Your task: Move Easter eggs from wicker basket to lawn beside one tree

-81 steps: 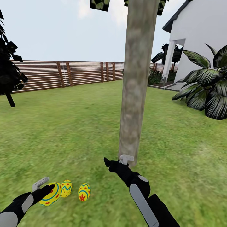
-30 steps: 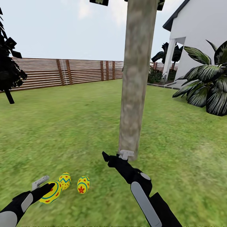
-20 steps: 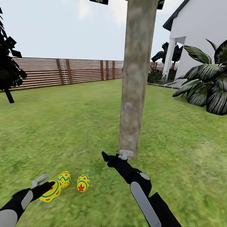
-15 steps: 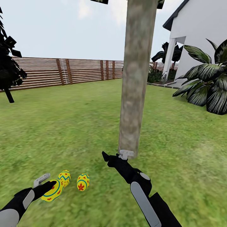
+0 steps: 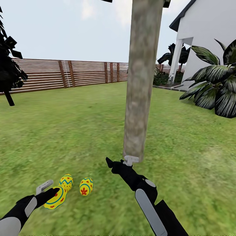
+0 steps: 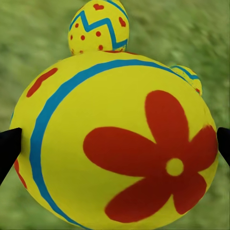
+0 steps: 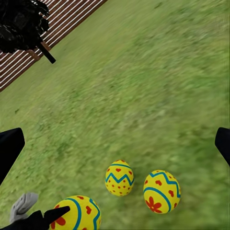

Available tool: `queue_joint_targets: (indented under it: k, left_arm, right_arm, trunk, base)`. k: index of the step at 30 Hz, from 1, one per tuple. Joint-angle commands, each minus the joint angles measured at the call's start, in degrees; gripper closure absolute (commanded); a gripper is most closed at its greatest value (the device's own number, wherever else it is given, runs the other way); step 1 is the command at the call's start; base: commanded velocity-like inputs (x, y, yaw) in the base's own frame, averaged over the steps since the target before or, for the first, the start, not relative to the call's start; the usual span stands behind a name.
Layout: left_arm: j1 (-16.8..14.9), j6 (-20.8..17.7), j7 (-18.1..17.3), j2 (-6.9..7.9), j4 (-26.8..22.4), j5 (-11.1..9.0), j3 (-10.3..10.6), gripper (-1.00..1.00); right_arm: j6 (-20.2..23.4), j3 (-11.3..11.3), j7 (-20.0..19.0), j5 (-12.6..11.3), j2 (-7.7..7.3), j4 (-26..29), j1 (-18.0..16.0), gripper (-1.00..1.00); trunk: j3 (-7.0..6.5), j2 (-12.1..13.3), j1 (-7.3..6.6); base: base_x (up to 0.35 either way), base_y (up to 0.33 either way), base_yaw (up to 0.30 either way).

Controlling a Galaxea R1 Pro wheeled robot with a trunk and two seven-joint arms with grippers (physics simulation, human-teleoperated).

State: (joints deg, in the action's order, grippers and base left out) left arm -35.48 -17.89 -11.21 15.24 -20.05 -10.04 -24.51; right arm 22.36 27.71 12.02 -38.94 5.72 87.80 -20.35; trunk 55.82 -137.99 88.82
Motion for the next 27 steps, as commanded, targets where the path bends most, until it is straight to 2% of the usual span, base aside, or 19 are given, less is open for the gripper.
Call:
queue_joint_targets:
  k: [1,13,21,27]
  left_arm:
    - [0.0,-0.5,-0.2,-0.03,-0.1,-0.3,-0.4,1.00]
    - [0.0,-0.5,-0.5,-0.03,-0.1,-0.3,-0.4,1.00]
    - [0.0,-0.5,-0.8,-0.03,-0.1,-0.3,-0.3,1.00]
    - [0.0,-0.4,-0.8,-0.03,-0.1,-0.3,-0.3,1.00]
  right_arm:
    - [0.1,0.1,0.5,-0.5,0.00,0.1,0.0,-1.00]
    - [0.1,0.1,0.5,-1.0,0.00,0.1,0.0,-1.00]
    - [0.1,0.1,0.5,-1.1,0.08,-0.1,0.0,-1.00]
    - [0.1,0.1,0.5,-0.9,0.17,-0.8,0.0,-1.00]
  trunk:
    - [0.24,-0.4,0.21]
    - [2.65,-5.3,2.85]
    - [5.16,-5.4,3.06]
    - [5.73,-5.4,3.06]
  base:
    - [0.000,0.000,0.000]
    - [0.000,0.000,0.000]
    - [0.000,0.000,0.000]
    - [0.006,0.000,0.000]
